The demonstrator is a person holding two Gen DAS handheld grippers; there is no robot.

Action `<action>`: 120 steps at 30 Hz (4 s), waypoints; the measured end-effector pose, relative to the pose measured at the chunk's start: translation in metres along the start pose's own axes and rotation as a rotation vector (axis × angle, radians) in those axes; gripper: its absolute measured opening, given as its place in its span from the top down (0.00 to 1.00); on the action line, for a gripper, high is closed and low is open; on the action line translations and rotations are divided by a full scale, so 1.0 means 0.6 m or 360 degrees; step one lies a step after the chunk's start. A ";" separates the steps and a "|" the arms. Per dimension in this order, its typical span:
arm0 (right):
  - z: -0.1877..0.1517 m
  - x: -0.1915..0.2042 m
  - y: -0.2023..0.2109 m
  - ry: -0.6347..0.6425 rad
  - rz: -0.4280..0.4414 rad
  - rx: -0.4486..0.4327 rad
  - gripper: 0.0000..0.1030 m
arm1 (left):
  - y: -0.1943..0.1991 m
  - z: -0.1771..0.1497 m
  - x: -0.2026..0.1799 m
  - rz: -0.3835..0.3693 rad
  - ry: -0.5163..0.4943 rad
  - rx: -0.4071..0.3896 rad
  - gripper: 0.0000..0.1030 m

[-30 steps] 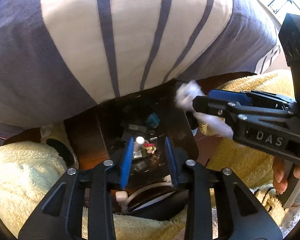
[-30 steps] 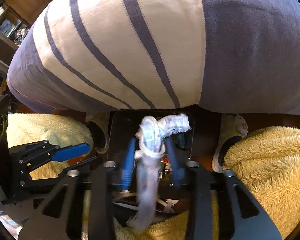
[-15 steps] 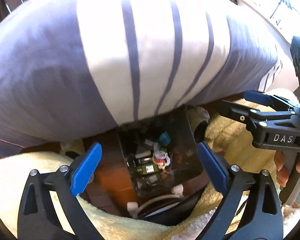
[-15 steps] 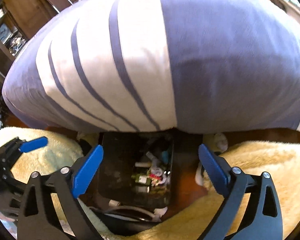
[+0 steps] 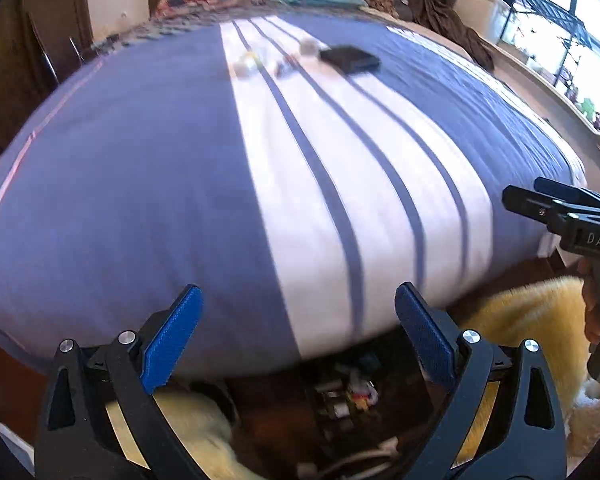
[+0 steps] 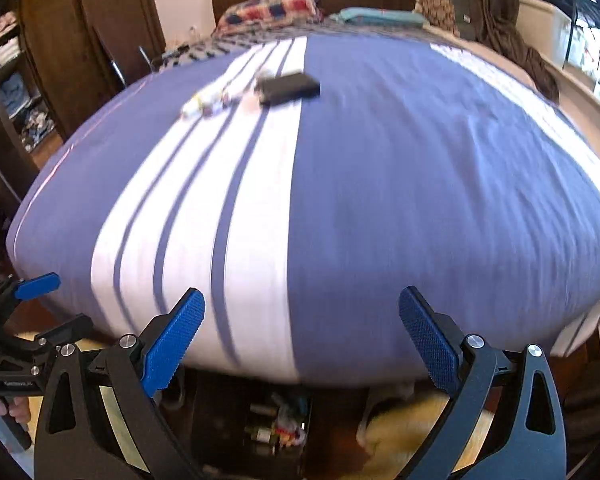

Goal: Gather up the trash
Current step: 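Grasp the yellow-capped lotion bottle with the left tool while the right tool grasps the black pad, then carry the bottle and black pad down into the bin and open both tools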

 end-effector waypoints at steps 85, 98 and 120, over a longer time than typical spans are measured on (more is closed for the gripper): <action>-0.068 0.061 0.124 0.0047 0.0077 -0.0189 0.28 | 0.085 -0.043 -0.049 -0.0113 -0.0011 -0.0128 0.71; -0.204 0.086 0.034 -0.0011 0.0158 0.0138 0.28 | -0.002 -0.206 -0.046 -0.0062 0.0015 0.0195 0.71; -0.318 0.102 -0.117 -0.0168 0.0295 0.0638 0.28 | -0.136 -0.325 -0.067 -0.0161 -0.0002 0.0652 0.71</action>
Point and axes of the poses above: each gripper's, at about its wrist camera, not at the fingertips, and y roughly against the way its jaws point, x to its left, z to its top, the point moved 6 cm from there along -y, roughly the way its jaws point, and after that the axes turned 10 degrees about y, right-handed, at the moved point
